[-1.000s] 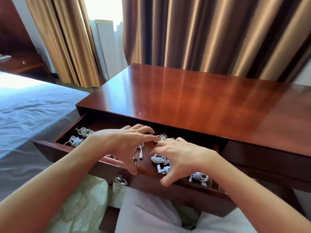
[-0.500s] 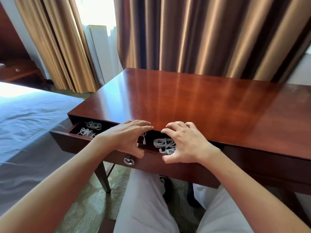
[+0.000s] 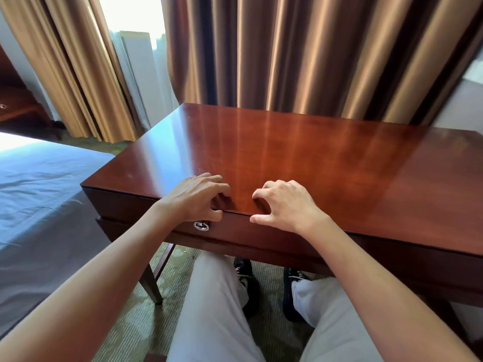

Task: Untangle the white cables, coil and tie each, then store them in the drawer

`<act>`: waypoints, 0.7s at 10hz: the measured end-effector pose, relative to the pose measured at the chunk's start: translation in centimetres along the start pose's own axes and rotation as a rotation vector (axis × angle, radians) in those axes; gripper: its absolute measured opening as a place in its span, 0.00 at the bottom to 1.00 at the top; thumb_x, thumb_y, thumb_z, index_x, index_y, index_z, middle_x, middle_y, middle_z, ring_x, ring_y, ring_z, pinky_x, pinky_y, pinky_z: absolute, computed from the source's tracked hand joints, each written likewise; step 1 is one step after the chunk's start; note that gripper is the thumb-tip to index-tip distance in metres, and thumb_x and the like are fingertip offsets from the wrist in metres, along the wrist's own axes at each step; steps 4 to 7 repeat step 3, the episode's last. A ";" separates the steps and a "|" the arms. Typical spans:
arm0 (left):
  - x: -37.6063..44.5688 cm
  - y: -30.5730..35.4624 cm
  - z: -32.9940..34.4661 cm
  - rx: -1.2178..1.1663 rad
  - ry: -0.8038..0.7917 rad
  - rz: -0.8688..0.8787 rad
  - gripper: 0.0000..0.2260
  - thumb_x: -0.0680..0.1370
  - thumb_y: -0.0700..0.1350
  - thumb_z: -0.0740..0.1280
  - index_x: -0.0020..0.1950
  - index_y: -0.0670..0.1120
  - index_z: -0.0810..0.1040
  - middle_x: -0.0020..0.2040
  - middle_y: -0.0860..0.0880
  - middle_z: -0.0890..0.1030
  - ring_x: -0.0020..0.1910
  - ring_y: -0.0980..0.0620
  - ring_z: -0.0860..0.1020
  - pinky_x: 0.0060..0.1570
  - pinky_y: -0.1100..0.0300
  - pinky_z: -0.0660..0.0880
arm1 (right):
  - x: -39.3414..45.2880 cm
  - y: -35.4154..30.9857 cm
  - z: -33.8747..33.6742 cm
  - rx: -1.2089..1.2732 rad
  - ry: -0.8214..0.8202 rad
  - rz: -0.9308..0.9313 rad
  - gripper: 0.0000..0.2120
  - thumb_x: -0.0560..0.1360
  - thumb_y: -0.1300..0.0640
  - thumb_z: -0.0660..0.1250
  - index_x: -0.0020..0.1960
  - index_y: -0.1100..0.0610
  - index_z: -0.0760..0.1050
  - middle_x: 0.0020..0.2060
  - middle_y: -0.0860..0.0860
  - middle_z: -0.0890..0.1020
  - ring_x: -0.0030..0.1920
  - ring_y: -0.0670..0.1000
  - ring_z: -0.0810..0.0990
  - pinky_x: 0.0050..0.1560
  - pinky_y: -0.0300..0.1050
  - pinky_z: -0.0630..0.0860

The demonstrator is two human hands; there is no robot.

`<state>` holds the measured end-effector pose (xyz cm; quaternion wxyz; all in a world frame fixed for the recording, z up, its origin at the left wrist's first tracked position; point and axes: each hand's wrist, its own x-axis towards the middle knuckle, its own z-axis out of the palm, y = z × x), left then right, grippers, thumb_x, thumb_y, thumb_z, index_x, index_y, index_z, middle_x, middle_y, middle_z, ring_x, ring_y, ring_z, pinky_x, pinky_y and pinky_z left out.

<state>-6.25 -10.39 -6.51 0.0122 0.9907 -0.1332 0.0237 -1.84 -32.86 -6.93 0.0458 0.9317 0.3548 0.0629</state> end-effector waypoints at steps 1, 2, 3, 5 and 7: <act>0.3 -0.1 0.0 0.015 -0.013 0.005 0.20 0.69 0.55 0.71 0.60 0.55 0.77 0.56 0.55 0.77 0.55 0.48 0.75 0.47 0.54 0.75 | 0.3 -0.1 -0.4 -0.001 -0.003 -0.006 0.28 0.74 0.32 0.66 0.68 0.47 0.75 0.60 0.47 0.79 0.61 0.52 0.78 0.61 0.51 0.73; 0.8 0.5 -0.1 0.073 -0.048 0.013 0.18 0.71 0.53 0.70 0.60 0.53 0.75 0.56 0.53 0.76 0.55 0.48 0.75 0.44 0.56 0.71 | 0.2 -0.1 -0.8 0.056 -0.060 -0.004 0.26 0.75 0.34 0.67 0.67 0.48 0.75 0.60 0.47 0.79 0.61 0.52 0.78 0.57 0.50 0.72; 2.2 1.8 -1.2 0.039 -0.088 0.010 0.10 0.71 0.54 0.67 0.52 0.55 0.76 0.52 0.54 0.79 0.52 0.48 0.78 0.46 0.54 0.76 | 0.6 1.2 -2.2 0.166 -0.107 0.057 0.22 0.76 0.34 0.66 0.60 0.47 0.78 0.56 0.47 0.81 0.57 0.52 0.80 0.51 0.48 0.72; 2.2 1.8 -1.2 0.039 -0.088 0.010 0.10 0.71 0.54 0.67 0.52 0.55 0.76 0.52 0.54 0.79 0.52 0.48 0.78 0.46 0.54 0.76 | 0.6 1.2 -2.2 0.166 -0.107 0.057 0.22 0.76 0.34 0.66 0.60 0.47 0.78 0.56 0.47 0.81 0.57 0.52 0.80 0.51 0.48 0.72; 2.2 1.8 -1.2 0.039 -0.088 0.010 0.10 0.71 0.54 0.67 0.52 0.55 0.76 0.52 0.54 0.79 0.52 0.48 0.78 0.46 0.54 0.76 | 0.6 1.2 -2.2 0.166 -0.107 0.057 0.22 0.76 0.34 0.66 0.60 0.47 0.78 0.56 0.47 0.81 0.57 0.52 0.80 0.51 0.48 0.72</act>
